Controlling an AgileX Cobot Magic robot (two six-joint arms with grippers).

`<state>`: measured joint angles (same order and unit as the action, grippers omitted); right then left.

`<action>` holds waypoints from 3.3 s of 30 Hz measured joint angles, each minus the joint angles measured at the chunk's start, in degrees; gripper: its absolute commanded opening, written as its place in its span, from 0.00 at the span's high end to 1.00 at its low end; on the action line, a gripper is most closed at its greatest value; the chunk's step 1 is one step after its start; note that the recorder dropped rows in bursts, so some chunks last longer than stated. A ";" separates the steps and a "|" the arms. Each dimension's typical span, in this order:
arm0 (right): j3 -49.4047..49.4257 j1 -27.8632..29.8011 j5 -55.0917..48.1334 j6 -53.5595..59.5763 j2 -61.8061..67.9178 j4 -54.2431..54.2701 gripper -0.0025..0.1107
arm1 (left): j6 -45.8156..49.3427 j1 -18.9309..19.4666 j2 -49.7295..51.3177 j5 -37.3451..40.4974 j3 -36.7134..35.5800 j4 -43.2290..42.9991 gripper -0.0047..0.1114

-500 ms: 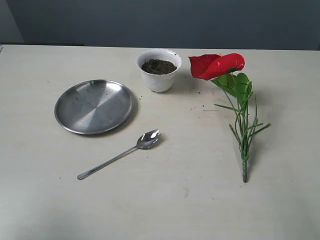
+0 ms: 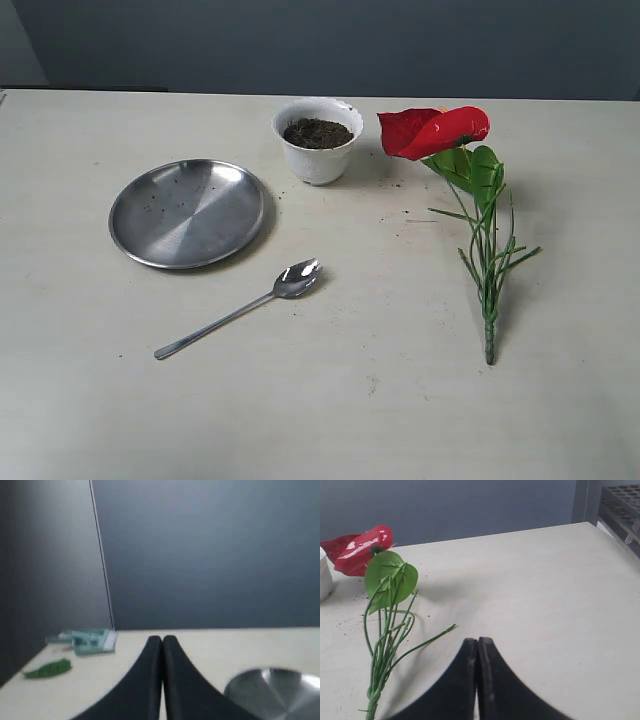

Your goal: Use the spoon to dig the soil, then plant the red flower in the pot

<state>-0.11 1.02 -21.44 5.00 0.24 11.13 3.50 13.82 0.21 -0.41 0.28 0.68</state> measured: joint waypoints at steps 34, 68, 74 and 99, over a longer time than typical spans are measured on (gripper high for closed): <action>0.00 0.00 0.00 0.00 0.00 0.00 0.98 | -43.66 0.00 11.49 -13.84 26.95 -43.45 0.96; 0.00 0.00 0.00 0.00 0.00 0.00 0.98 | -97.44 -0.05 54.75 -40.74 56.12 -101.15 0.96; 0.00 0.00 0.00 0.00 0.00 0.00 0.98 | -104.63 -0.05 38.18 -29.73 50.15 -101.15 0.96; 0.00 0.00 0.00 0.00 0.00 0.00 0.98 | -105.02 -0.05 22.03 -19.99 28.20 -101.04 0.96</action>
<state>-0.11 1.02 -21.44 5.00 0.24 11.13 -101.52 13.77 22.24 -20.39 28.48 -100.36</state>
